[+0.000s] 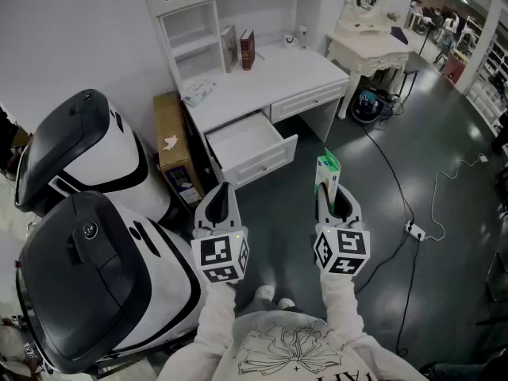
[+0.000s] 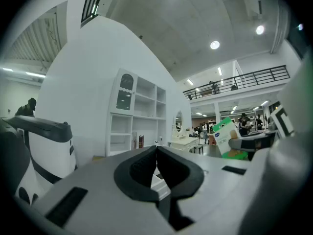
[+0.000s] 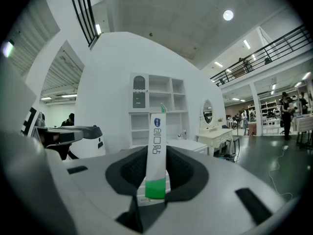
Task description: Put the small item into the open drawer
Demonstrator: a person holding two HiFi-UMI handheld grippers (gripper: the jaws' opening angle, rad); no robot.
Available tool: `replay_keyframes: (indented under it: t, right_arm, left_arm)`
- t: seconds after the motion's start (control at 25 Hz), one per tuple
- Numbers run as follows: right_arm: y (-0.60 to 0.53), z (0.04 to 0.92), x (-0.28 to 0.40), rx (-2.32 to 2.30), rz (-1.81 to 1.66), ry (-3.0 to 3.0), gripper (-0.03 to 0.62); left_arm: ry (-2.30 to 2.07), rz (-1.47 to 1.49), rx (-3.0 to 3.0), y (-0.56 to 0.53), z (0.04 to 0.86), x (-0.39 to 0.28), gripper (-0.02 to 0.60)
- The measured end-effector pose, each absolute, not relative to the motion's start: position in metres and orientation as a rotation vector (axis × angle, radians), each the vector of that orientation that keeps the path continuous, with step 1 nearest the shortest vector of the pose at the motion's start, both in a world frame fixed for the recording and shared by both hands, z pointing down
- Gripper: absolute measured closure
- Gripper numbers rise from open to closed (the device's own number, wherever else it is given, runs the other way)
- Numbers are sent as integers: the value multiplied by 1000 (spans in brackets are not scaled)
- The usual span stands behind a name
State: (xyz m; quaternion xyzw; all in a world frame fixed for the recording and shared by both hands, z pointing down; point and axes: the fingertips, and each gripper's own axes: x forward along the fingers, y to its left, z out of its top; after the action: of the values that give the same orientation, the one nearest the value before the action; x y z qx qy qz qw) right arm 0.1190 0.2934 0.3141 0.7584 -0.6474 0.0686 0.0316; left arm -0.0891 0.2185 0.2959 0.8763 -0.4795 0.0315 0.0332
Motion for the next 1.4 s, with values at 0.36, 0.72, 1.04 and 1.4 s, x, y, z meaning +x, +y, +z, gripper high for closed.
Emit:
replay_keyframes:
  t: [0.36,0.72,1.04,1.4]
  right_arm:
    - [288,321,123,2325,219,-1991,503]
    - [266,325,122,2331,223,-1995,503]
    - [236,331,110,2330,237,-2006,503]
    - [198,347,107,2297,277,-2003,503]
  left_arm:
    - [-1472,101,2695,212,300,-84,577]
    - [-1461,93,2693,192,302,-84,577]
    - [-1443,102,2700,161,309,-90,577]
    - [-1453,136,2654,126,328,-94,577]
